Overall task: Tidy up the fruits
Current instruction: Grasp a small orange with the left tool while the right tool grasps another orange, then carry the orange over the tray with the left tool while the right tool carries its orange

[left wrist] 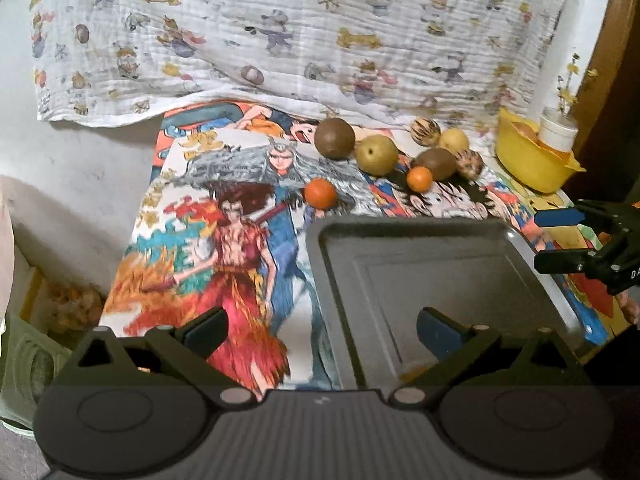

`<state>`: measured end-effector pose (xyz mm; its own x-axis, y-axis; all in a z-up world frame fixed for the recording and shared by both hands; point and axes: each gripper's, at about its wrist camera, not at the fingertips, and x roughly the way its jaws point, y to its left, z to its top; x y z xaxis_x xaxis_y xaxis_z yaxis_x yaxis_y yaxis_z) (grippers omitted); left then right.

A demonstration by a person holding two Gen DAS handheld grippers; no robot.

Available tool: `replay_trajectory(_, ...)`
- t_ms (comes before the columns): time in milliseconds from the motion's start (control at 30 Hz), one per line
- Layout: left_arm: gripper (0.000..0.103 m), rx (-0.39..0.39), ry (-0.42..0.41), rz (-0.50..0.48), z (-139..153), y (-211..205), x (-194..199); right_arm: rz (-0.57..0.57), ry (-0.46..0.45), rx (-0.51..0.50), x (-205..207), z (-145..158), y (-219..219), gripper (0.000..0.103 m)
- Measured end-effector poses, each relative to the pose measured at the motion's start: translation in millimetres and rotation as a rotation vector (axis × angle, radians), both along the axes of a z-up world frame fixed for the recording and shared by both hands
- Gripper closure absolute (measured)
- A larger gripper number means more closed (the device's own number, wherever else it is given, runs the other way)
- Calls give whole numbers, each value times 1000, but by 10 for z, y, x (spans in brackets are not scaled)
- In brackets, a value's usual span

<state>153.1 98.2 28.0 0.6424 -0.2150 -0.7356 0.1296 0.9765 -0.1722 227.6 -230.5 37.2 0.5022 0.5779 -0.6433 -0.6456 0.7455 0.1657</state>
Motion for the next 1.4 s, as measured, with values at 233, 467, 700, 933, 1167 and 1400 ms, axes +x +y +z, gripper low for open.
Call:
replay_trajectory(233, 1, -16, -13, -4, 5, -15, 383, -24, -18, 10, 364, -4, 134, 1)
replay_trajectory(467, 1, -63, -59, 27, -92, -89, 808, -94, -2, 30, 735, -140, 243, 3)
replay_trajectory(700, 1, -63, -47, 91, -318, -184, 1176, -161, 41, 41, 1007, -363, 348, 13)
replay_trajectory(933, 8, 15, -64, 89, -442, -313, 1324, -203, 66, 41, 1171, -524, 366, 24)
replay_trajectory(1167, 20, 28, -54, 72, -508, -372, 1398, -229, 81, 42, 1277, -627, 415, 35)
replay_trajectory(1400, 30, 36, -61, 62, -530, -411, 1431, -256, 66, 51, 1296, -667, 460, 42)
